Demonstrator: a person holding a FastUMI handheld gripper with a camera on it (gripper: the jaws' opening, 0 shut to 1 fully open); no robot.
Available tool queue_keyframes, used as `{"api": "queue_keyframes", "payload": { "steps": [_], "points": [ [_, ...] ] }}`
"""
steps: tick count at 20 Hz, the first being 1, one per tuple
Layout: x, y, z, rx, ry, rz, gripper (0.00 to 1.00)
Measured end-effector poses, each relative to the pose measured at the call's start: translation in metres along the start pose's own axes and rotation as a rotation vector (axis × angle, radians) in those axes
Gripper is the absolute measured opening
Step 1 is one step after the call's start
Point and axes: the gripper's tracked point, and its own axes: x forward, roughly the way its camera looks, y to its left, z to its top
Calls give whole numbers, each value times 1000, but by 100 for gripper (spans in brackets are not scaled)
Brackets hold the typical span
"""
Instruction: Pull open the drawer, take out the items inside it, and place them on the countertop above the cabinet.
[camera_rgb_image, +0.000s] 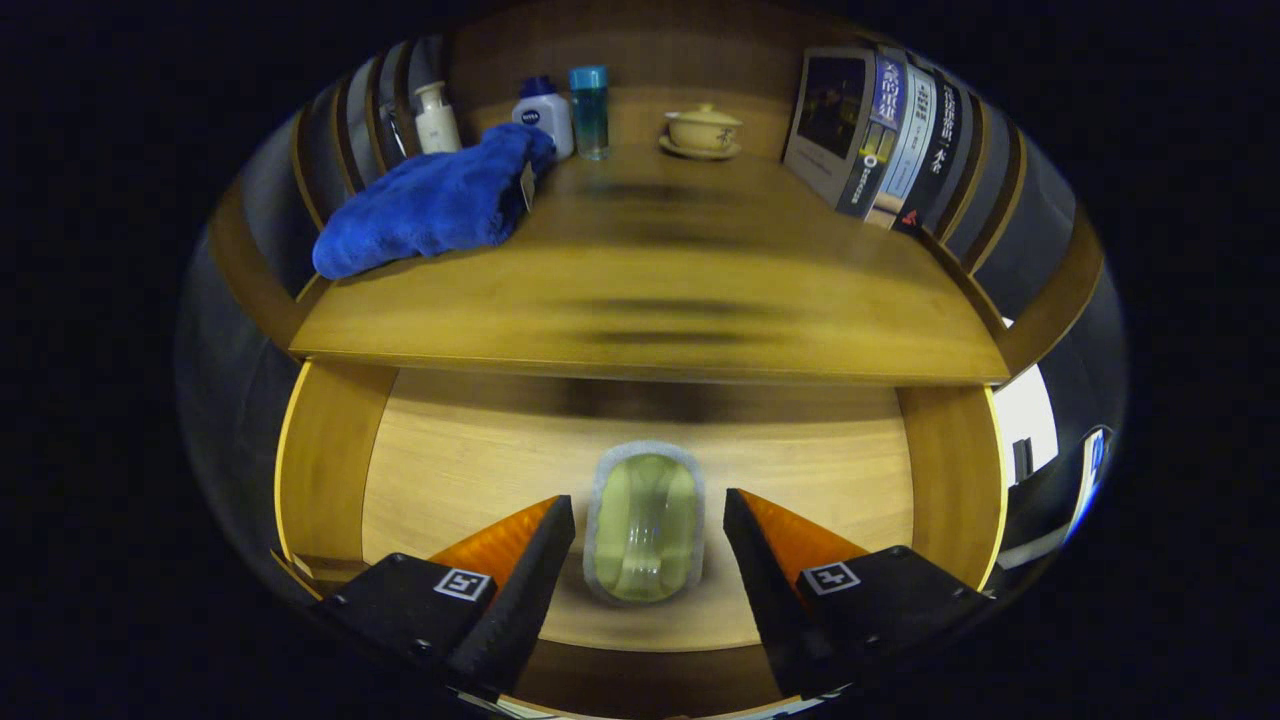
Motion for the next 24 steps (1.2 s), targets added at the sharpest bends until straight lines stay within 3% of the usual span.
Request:
{"api": "queue_keyframes", "payload": {
  "steps": [3,9,13,24],
  "points": [
    [12,1,-6,8,54,5,97],
    [25,-3,-20,41,151,-10,52],
    [7,0,-21,43,119,20,21],
    [-91,-13,6,60,9,37,21]
  ]
}}
